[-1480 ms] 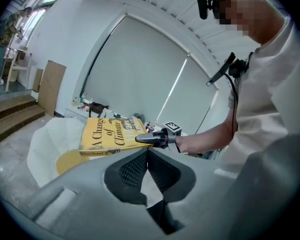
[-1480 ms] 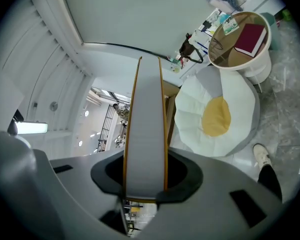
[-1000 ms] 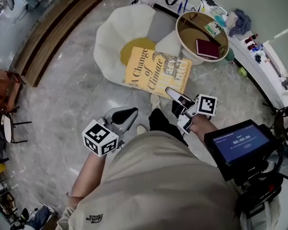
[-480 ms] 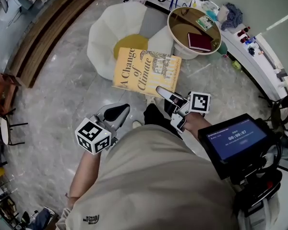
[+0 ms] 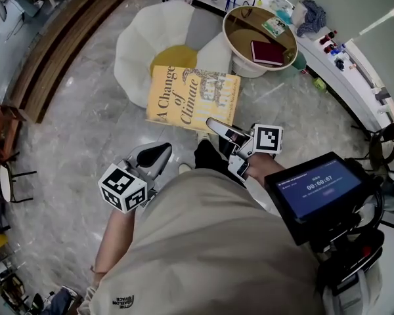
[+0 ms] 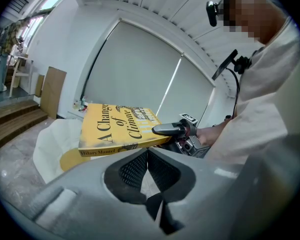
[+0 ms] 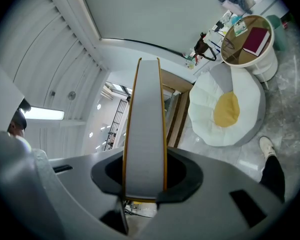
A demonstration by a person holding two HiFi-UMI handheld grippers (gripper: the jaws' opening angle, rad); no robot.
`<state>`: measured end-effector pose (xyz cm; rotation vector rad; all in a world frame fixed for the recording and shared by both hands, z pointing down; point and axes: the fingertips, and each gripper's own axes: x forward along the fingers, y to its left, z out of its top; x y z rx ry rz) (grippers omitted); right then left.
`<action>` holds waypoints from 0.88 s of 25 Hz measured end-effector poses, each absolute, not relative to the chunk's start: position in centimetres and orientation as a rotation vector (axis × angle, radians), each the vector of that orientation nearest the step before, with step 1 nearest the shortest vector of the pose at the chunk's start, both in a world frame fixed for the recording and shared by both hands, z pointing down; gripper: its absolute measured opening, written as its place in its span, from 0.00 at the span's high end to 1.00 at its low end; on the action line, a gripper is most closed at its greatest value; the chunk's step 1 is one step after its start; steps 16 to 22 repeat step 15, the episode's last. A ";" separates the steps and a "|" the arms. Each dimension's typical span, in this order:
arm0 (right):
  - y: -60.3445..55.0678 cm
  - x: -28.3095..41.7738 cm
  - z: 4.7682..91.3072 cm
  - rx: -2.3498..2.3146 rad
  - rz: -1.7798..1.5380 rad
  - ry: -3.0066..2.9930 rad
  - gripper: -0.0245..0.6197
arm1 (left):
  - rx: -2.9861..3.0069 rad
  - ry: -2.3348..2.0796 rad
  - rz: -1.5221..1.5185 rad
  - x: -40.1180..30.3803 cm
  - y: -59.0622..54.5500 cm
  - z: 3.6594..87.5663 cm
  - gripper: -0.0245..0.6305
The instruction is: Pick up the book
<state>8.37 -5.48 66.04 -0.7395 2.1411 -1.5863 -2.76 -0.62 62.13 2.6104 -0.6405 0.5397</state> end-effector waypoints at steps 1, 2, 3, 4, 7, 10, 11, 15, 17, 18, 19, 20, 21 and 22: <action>-5.5 8.4 66.1 -0.743 -1.586 2.147 0.74 | 2.611 -0.640 0.543 -2.8 -0.6 62.1 0.95; -5.5 8.4 66.1 -0.747 -1.587 2.150 0.74 | 2.612 -0.641 0.545 -2.8 -0.7 62.1 0.95; -5.5 8.4 66.1 -0.747 -1.589 2.149 0.74 | 2.612 -0.642 0.544 -2.8 -0.7 62.1 0.95; -5.5 8.3 66.1 -0.745 -1.590 2.147 0.74 | 2.611 -0.644 0.541 -2.7 -0.7 62.1 0.95; -5.4 8.3 66.0 -0.738 -1.584 2.151 0.74 | 2.605 -0.646 0.539 -2.8 -0.6 62.3 0.95; -5.5 8.2 66.0 -0.734 -1.577 2.157 0.74 | 2.608 -0.644 0.549 -2.7 -0.5 62.4 0.95; -5.5 8.2 66.0 -0.733 -1.579 2.157 0.74 | 2.609 -0.645 0.549 -2.7 -0.5 62.4 0.95; -5.4 8.3 66.3 -0.737 -1.585 2.154 0.74 | 2.610 -0.652 0.541 -2.7 -0.6 62.3 0.95; -5.4 8.3 66.3 -0.737 -1.585 2.154 0.74 | 2.610 -0.652 0.541 -2.7 -0.6 62.3 0.95; -5.4 8.3 66.3 -0.737 -1.585 2.154 0.74 | 2.610 -0.652 0.541 -2.7 -0.6 62.3 0.95; -5.4 8.3 66.3 -0.737 -1.585 2.154 0.74 | 2.610 -0.652 0.541 -2.7 -0.6 62.3 0.95; -5.4 8.3 66.3 -0.737 -1.585 2.154 0.74 | 2.610 -0.652 0.541 -2.7 -0.6 62.3 0.95; -5.4 8.3 66.3 -0.737 -1.585 2.154 0.74 | 2.610 -0.652 0.541 -2.7 -0.6 62.3 0.95; -5.4 8.3 66.3 -0.737 -1.585 2.154 0.74 | 2.610 -0.652 0.541 -2.7 -0.6 62.3 0.95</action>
